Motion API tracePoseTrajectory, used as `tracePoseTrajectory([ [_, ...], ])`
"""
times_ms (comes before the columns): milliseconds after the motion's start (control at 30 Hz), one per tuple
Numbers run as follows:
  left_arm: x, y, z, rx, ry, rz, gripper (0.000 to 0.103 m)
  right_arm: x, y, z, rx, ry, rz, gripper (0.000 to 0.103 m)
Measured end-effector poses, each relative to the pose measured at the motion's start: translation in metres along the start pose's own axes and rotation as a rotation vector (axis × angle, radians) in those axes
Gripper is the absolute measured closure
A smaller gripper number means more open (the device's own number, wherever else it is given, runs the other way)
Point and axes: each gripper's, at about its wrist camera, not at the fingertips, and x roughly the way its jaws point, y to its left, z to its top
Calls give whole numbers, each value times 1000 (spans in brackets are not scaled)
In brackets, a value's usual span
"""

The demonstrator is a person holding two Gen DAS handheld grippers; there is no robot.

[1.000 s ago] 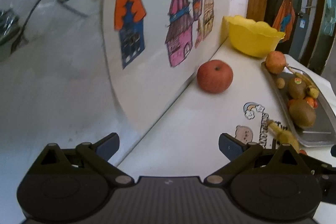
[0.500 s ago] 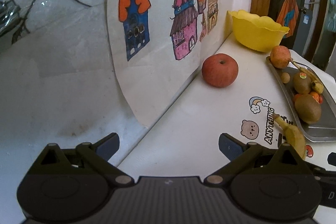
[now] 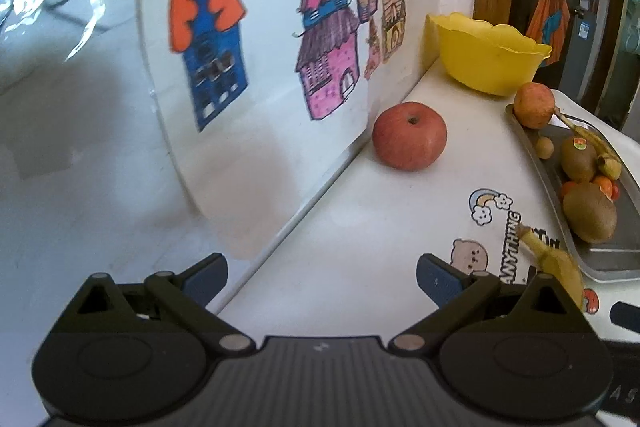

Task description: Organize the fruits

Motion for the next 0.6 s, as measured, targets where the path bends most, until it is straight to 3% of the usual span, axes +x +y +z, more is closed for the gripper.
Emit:
tracePoseTrajectory([
  [367, 27, -18, 22, -66, 61, 18, 1, 17, -14, 8, -6, 23, 62, 1],
  [600, 41, -45, 35, -95, 87, 7, 1, 15, -23, 13, -57, 32, 144, 11],
])
